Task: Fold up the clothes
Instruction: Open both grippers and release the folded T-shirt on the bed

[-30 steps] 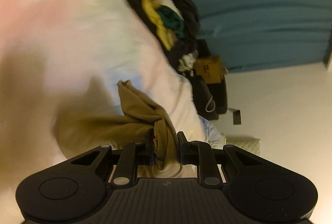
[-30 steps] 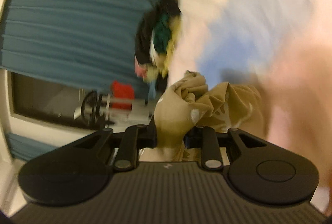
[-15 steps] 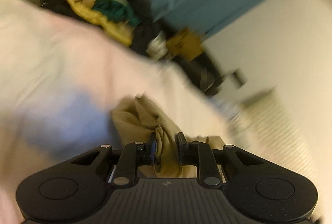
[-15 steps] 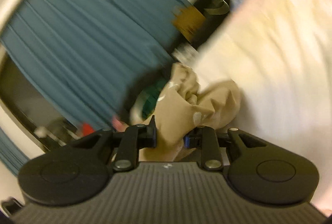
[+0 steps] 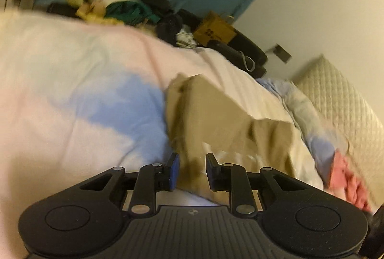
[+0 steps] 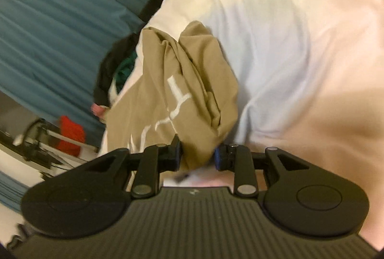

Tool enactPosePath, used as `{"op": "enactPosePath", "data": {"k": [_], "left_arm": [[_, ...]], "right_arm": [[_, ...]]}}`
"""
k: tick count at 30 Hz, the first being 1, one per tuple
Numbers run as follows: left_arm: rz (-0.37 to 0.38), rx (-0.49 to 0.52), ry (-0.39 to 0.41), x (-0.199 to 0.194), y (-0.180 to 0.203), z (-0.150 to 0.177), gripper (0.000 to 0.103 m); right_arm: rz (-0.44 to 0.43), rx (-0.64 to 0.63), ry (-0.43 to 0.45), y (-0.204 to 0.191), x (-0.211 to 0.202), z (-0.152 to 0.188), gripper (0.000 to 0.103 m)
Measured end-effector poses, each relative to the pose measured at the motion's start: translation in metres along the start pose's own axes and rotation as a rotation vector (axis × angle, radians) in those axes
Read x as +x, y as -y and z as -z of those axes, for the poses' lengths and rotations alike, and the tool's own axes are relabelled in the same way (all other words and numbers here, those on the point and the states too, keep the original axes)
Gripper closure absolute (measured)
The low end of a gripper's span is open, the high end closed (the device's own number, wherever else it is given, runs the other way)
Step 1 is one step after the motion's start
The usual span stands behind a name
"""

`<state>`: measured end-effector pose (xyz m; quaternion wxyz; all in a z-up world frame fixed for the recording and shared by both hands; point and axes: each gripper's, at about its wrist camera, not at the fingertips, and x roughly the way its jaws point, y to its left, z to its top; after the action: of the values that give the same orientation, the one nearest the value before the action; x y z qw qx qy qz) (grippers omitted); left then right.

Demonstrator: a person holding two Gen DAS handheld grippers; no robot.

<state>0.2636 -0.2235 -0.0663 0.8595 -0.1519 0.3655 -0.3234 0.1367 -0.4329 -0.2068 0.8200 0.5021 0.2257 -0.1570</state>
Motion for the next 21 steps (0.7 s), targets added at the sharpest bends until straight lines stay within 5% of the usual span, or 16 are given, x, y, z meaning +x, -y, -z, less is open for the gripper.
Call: {"op": "enactPosePath", "data": {"k": [8, 16, 18, 20, 21], "left_arm": [[-0.06, 0.224, 0.086, -0.106, 0.087, -0.014, 0.057], [-0.116, 0.361, 0.185, -0.219, 0.159, -0.006, 0.011], [-0.134, 0.396, 0.218, -0.245, 0.173, 0.001, 0.001], [-0.146, 0.417, 0.255, -0.271, 0.183, 0.01, 0.0], [-0.149, 0.422, 0.265, -0.283, 0.187, 0.015, 0.0]], "right_arm": [[-0.054, -0.211, 0.061, -0.06, -0.102, 0.004, 0.074], [-0.107, -0.522, 0.193, -0.133, -0.215, 0.022, 0.072], [-0.121, -0.577, 0.215, -0.143, -0.238, 0.028, 0.049], [-0.155, -0.623, 0.255, -0.15, -0.264, 0.037, 0.014], [-0.168, -0.646, 0.28, -0.153, -0.274, 0.042, 0.013]]}}
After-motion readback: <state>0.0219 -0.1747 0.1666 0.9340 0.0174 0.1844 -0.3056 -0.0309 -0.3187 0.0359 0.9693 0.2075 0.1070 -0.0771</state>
